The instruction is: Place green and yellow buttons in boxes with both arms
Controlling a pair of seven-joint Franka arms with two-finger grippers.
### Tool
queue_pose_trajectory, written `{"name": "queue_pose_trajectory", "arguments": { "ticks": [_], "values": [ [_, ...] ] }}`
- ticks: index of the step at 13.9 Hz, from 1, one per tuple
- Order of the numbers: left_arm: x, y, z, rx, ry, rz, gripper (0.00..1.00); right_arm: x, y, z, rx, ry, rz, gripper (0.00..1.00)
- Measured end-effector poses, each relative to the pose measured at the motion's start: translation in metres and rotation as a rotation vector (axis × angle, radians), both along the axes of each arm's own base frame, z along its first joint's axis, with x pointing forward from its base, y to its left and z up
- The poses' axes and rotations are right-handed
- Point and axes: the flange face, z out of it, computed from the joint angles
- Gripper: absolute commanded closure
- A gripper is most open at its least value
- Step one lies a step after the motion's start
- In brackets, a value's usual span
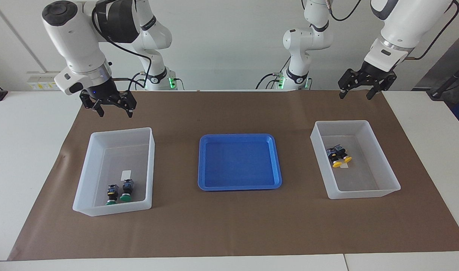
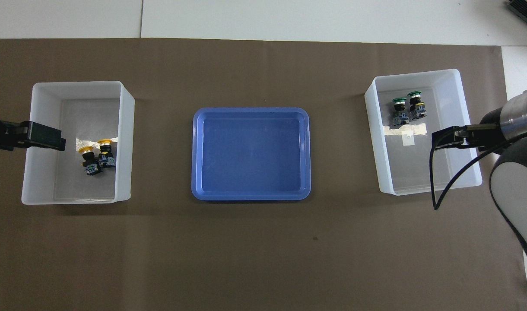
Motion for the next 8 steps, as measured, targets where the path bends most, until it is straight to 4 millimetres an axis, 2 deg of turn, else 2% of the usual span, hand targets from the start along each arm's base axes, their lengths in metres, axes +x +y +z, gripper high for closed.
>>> {"name": "queue_pose_trajectory", "arguments": {
  "ticks": [8],
  "values": [
    [-0.0015,0.0026,-0.0014,0.023,0.013,0.000,0.00,-0.0017,0.0040,-0.0033,0.000,0.008,0.022,0.00]
  ]
}}
